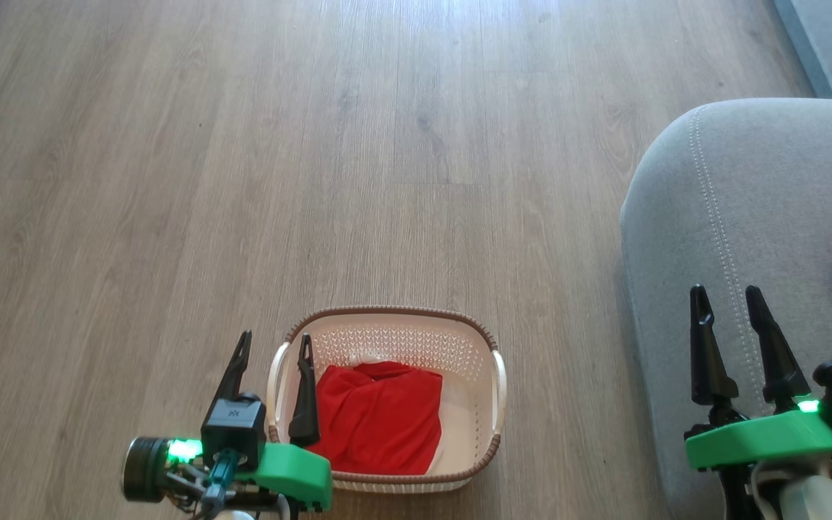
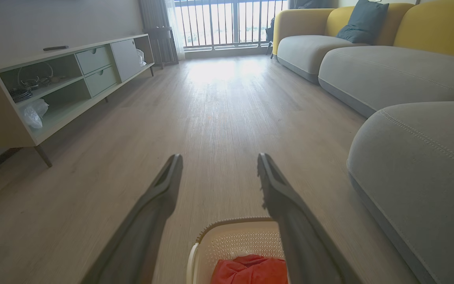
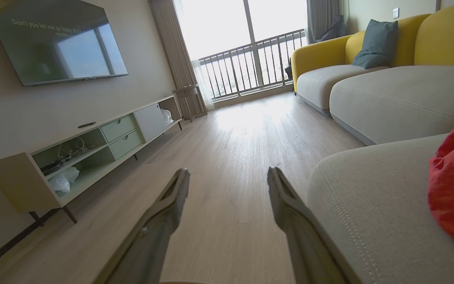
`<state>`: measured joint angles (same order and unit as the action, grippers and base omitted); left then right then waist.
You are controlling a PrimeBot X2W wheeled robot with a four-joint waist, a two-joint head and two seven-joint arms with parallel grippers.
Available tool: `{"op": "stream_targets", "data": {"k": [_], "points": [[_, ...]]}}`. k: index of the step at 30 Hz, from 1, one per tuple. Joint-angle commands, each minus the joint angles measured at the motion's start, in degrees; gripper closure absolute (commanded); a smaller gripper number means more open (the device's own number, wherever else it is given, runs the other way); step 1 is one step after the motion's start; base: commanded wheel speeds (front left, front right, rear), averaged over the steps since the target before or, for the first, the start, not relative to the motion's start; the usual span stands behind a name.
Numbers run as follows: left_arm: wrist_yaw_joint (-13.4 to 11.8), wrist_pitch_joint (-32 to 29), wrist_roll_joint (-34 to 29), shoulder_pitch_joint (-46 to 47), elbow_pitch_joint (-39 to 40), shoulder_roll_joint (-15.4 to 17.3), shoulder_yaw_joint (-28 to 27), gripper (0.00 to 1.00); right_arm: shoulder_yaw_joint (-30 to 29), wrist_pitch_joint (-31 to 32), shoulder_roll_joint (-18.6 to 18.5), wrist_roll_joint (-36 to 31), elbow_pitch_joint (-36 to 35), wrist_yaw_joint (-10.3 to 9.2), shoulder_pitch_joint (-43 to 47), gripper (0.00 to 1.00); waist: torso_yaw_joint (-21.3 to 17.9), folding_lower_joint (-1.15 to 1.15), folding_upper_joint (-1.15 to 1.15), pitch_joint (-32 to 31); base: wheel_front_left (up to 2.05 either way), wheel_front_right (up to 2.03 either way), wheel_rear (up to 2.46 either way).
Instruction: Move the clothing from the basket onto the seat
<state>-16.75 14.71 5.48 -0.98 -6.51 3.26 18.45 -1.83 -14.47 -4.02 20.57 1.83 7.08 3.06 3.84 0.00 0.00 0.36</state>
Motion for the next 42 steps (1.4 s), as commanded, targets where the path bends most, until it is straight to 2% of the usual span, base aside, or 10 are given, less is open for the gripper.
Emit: {"op": "stream_targets", "data": {"k": [1, 18, 26, 32, 42], "points": [[0.01, 0.29, -0.33, 1.91, 1.66, -0.38, -1.77, 0.00, 1.11, -0.52, -0.28, -0.13, -2.03, 0.41, -2.12, 0.00, -0.03, 0.00, 0.00, 0.00, 0.00, 0.00, 0.00], [0.30, 0.29, -0.37, 1.87, 1.51, -0.38, -1.25, 0.00, 1.36, -0.52, -0.92, -0.48, -1.95, 0.41, -2.05, 0.00, -0.02, 0.00, 0.00, 0.17, 0.00, 0.00, 0.00], [0.52, 0.29, 0.47, 2.14, 0.70, -0.38, 0.28, 0.00, 1.79, -0.52, -2.18, -0.95, -2.03, 0.41, -2.73, 0.00, -1.04, 0.00, 0.00, 3.07, 0.00, 0.00, 0.00], [2.26, 0.29, 0.51, 4.90, -2.45, -0.38, 1.78, 0.00, 0.67, -0.52, -2.35, -0.80, -3.16, 0.41, -4.74, 0.00, -2.70, 0.00, 0.00, 9.34, 0.00, 0.00, 0.00], [6.03, 0.29, -0.91, 18.08, -15.51, -0.38, 3.74, 0.00, 0.19, -0.52, -3.54, -1.32, -6.71, 0.41, -11.65, 0.00, -7.54, 0.00, 0.00, 28.89, 0.00, 0.00, 0.00]]}}
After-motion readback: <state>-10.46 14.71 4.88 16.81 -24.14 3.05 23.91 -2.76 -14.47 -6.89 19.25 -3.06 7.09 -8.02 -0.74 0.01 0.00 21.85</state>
